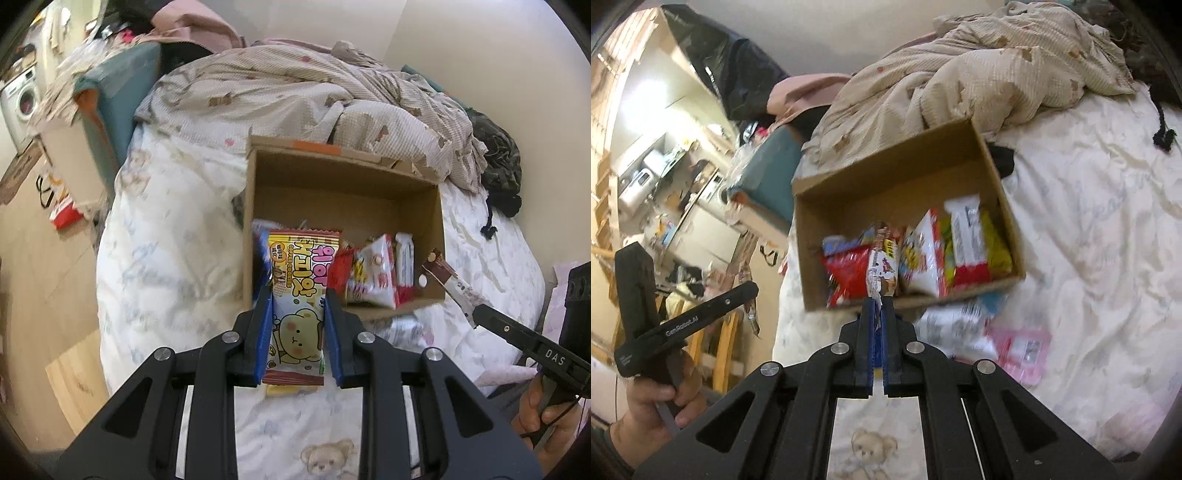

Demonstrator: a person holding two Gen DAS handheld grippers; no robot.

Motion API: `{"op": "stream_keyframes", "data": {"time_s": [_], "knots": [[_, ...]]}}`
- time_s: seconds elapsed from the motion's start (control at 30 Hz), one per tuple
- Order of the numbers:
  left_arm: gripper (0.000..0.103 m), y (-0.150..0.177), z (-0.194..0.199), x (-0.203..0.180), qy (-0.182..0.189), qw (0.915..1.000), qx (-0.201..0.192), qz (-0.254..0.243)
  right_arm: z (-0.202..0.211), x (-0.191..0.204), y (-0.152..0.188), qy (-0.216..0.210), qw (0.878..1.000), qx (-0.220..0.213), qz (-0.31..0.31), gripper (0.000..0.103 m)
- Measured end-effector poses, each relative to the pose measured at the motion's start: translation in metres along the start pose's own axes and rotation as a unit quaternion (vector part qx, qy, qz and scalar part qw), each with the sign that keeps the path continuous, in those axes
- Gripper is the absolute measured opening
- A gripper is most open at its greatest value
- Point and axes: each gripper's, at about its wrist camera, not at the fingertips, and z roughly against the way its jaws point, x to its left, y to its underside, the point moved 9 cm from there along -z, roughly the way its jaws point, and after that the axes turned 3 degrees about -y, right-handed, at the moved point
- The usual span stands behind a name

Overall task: Organize snacks
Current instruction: 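Carry the candy packet and small stick into the box and open both tools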

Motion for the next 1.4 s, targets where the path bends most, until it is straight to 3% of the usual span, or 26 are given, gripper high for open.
{"op": "stream_keyframes", "data": {"time_s": [0.27, 0.57, 0.87, 1.23, 1.4], "knots": [[0.023, -0.048, -0.029, -0.023, -0.007, 0.9994, -0.003, -0.035, -0.016, -0.019, -0.045, 0.005, 1.000, -0.015, -0.018, 0.003], [0.023, -0.075, -0.082, -0.027, -0.005, 1.0000, 0.006, -0.003, -0.046, -0.044, -0.077, 0.025, 0.999, -0.007, -0.028, 0.003], [0.023, -0.077, -0.102, -0.031, -0.009, 0.9998, 0.006, -0.019, -0.073, -0.061, -0.079, 0.024, 0.999, 0.008, -0.046, 0.003], [0.023, -0.077, -0.104, -0.027, -0.017, 0.9996, 0.005, -0.021, -0.077, -0.062, -0.086, 0.020, 0.999, -0.003, -0.049, 0.003], [0.024, -0.076, -0.101, -0.032, -0.015, 0.9994, -0.001, -0.030, -0.072, -0.061, -0.089, 0.008, 0.998, -0.012, -0.060, 0.008]]}}
